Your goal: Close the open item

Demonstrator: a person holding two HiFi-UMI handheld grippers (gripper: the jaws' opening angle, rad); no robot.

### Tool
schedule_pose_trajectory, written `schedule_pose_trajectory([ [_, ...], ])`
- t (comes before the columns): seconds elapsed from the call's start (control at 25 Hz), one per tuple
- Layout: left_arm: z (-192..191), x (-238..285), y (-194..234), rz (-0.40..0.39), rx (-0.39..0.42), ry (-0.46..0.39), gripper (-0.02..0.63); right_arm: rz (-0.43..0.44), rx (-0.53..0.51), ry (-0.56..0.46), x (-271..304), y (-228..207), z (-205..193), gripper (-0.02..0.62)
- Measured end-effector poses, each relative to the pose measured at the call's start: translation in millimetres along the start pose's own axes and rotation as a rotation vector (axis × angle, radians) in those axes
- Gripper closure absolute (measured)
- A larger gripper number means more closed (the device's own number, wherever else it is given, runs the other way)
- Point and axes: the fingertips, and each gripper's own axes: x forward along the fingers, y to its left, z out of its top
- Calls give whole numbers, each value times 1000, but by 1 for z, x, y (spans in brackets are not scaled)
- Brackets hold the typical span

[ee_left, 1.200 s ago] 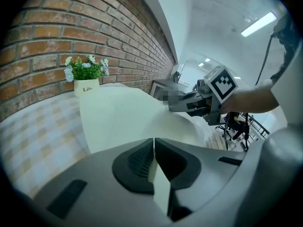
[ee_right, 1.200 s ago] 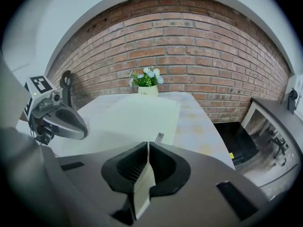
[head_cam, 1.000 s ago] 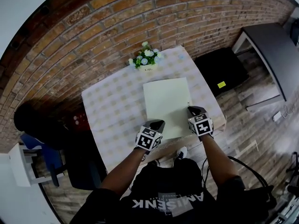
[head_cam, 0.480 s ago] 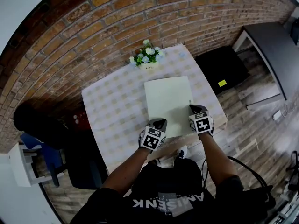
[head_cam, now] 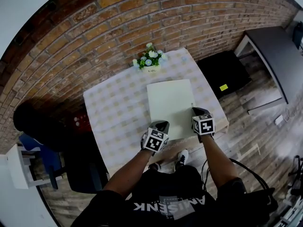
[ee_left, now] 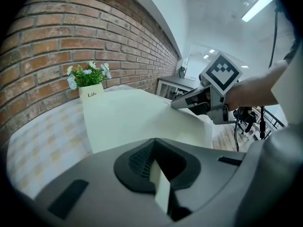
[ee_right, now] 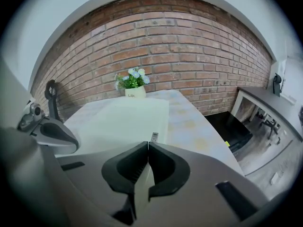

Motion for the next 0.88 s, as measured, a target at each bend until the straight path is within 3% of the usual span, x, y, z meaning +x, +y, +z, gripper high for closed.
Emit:
schedule_pose_trajectory([
  [0.28, 4, -6, 4, -14, -31, -3, 594, -8, -19, 17, -8, 3, -3, 552],
  [0.48, 7, -11, 4, -8, -41, -6, 594, 30, -105, 19, -8, 17, -5, 552],
  [0.72, 7, -14, 10, -32, -103, -30, 592, 11, -26, 36, -5, 12, -8, 552],
  [0.88, -3, -24, 18, 7, -113, -19, 592, 8, -17, 57, -4, 7, -10, 552],
])
